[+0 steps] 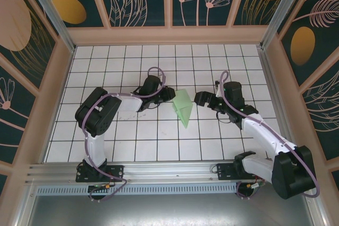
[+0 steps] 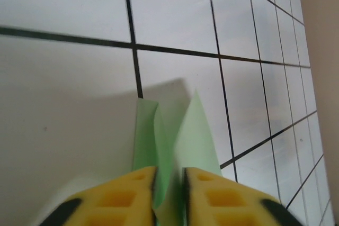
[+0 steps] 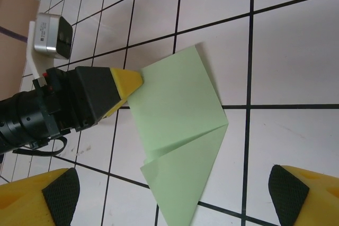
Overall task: Fold a paper plane with a square sheet of paper (fold left side to right side)
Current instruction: Fold the wing for the fifth time at the center of the table.
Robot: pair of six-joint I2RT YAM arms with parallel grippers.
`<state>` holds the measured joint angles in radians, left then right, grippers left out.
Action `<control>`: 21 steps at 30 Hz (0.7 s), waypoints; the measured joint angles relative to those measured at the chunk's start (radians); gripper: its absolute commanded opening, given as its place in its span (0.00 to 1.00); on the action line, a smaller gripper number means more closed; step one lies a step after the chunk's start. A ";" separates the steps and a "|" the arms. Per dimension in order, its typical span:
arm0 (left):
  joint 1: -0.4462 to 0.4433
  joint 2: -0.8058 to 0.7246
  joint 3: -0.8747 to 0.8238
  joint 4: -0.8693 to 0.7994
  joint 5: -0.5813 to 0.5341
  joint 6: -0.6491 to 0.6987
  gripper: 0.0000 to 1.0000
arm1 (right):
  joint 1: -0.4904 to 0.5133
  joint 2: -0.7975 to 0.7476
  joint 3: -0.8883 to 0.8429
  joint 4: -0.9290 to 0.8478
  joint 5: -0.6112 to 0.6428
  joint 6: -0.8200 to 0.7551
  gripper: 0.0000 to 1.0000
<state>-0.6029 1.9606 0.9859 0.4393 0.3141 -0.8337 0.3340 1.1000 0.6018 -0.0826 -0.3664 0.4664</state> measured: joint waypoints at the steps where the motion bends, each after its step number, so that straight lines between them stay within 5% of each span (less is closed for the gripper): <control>1: 0.001 0.000 0.000 0.005 0.000 0.007 0.08 | 0.000 0.000 -0.003 0.005 -0.003 -0.004 0.95; 10: 0.008 -0.109 -0.128 0.049 0.035 0.097 0.00 | -0.006 0.053 -0.022 0.100 -0.100 -0.066 0.93; 21: 0.016 -0.259 -0.292 0.190 0.159 0.161 0.00 | -0.031 0.431 0.038 0.320 -0.444 -0.129 0.72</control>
<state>-0.5869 1.7012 0.6937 0.6289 0.4732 -0.6731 0.3031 1.5314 0.6395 0.2379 -0.8104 0.3370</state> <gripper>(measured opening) 0.066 0.735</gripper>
